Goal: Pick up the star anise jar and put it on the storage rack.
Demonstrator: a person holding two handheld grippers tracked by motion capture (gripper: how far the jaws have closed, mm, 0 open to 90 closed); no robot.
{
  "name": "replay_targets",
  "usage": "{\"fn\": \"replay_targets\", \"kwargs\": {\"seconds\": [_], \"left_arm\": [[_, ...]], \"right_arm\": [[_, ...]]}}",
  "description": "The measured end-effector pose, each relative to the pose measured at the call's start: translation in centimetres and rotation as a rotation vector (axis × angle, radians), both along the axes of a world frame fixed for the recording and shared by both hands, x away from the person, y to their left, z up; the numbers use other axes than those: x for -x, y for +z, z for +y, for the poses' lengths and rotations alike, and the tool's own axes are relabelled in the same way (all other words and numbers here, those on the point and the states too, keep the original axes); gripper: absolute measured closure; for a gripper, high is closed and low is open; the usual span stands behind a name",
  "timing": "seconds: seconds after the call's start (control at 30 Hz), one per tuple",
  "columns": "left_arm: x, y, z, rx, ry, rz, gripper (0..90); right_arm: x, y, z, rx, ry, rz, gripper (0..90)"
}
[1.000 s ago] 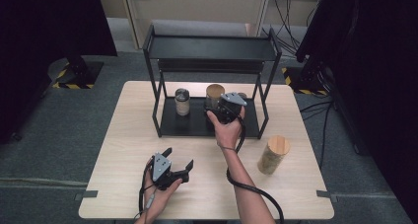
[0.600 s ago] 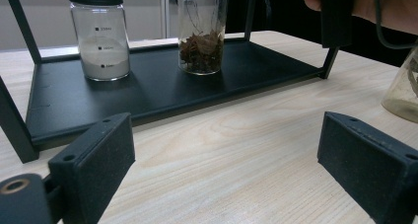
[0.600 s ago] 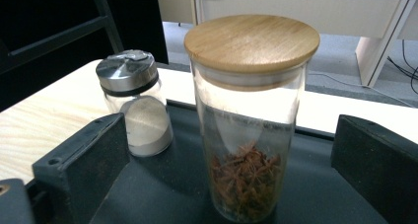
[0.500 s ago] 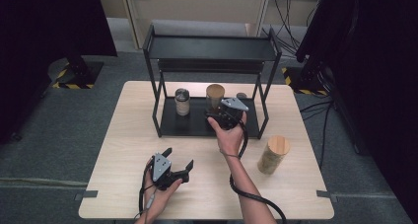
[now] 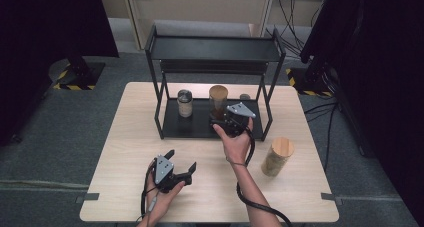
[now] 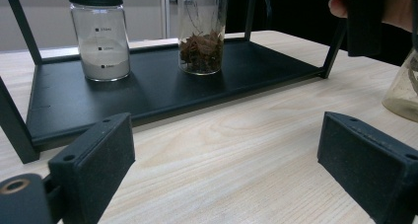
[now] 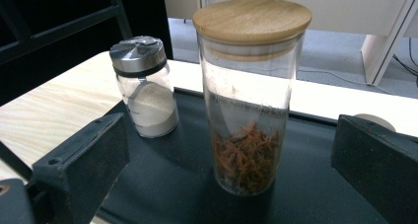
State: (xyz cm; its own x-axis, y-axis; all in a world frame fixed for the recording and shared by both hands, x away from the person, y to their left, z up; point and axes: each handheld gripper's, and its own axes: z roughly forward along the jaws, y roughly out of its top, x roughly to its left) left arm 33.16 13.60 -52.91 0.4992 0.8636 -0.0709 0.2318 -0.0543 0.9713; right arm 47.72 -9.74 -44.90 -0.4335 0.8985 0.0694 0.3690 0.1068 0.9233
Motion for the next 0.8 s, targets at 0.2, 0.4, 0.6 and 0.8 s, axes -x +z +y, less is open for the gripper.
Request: {"fn": "replay_targets", "kwargs": {"seconds": [0.2,0.4,0.6,0.8], "left_arm": [[0.0,0.0,0.0,0.003,0.002,0.0,6.6],[0.0,0.0,0.0,0.001,0.002,0.001,6.5],[0.0,0.0,0.0,0.001,0.003,-0.001,6.6],[0.0,0.0,0.0,0.002,0.003,0.0,6.6]], "right_arm": [[0.7,-0.2,-0.4,0.003,0.012,0.011,1.7],[1.3,-0.2,-0.9,-0.001,0.022,0.026,1.9],[2.0,-0.3,-1.1,0.006,0.031,0.023,1.9],[2.5,-0.5,-1.3,0.01,0.038,0.029,1.9]]}}
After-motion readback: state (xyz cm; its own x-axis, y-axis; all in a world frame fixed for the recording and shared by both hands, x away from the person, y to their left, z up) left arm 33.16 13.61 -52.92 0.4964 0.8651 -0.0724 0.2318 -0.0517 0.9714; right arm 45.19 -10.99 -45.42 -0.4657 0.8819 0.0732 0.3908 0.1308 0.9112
